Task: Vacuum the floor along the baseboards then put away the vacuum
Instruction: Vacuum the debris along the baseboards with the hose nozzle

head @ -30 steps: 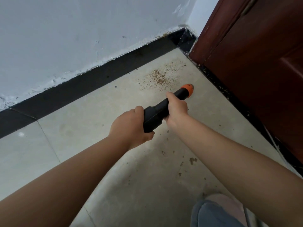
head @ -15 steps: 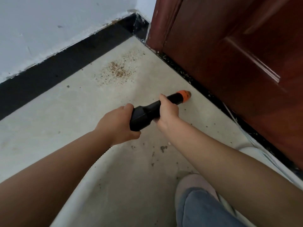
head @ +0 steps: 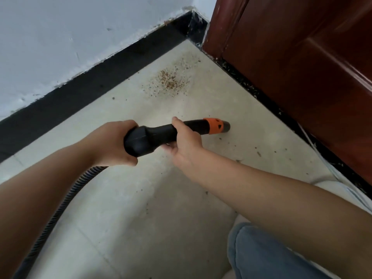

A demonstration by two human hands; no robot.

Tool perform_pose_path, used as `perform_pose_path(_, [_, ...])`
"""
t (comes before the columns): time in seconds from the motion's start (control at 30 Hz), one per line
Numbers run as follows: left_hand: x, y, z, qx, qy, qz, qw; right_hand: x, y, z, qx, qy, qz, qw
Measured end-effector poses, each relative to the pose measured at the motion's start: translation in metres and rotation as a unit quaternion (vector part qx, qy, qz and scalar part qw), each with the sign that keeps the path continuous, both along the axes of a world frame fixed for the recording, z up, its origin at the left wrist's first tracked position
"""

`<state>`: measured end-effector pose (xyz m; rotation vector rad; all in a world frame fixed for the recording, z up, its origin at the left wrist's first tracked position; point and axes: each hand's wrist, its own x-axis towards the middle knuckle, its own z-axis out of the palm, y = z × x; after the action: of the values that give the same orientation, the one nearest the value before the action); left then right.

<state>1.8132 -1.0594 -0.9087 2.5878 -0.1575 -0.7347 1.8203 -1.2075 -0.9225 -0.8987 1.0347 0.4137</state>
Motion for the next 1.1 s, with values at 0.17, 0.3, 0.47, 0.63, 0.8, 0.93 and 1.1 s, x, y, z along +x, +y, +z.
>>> perform_pose_path(0.17, [0.000, 0.010, 0.007, 0.006, -0.003, 0.014, 1.000, 0.000, 0.011, 0.004, 0.000, -0.007, 0.014, 1.000])
perform_pose_path(0.3, [-0.010, 0.013, 0.006, 0.015, -0.010, 0.030, 0.999, 0.002, 0.019, 0.006, -0.004, -0.019, 0.031, 0.999])
perform_pose_path(0.47, [-0.026, 0.034, 0.012, 0.038, -0.023, 0.070, 0.997, -0.002, 0.043, 0.007, 0.003, -0.029, 0.082, 0.996])
perform_pose_path(0.63, [-0.033, 0.048, 0.012, 0.020, -0.015, 0.085, 0.996, -0.003, 0.059, 0.008, 0.006, -0.028, 0.081, 0.996])
perform_pose_path(0.8, [-0.039, 0.080, 0.015, 0.009, -0.013, 0.123, 0.992, -0.012, 0.085, 0.014, 0.038, -0.016, 0.085, 0.996])
perform_pose_path(0.93, [-0.050, 0.109, 0.019, 0.016, -0.017, 0.170, 0.985, -0.021, 0.119, 0.019, 0.056, -0.009, 0.105, 0.993])
perform_pose_path(1.1, [-0.069, 0.136, 0.020, 0.050, -0.019, 0.197, 0.979, -0.036, 0.150, 0.016, 0.071, 0.006, 0.132, 0.989])
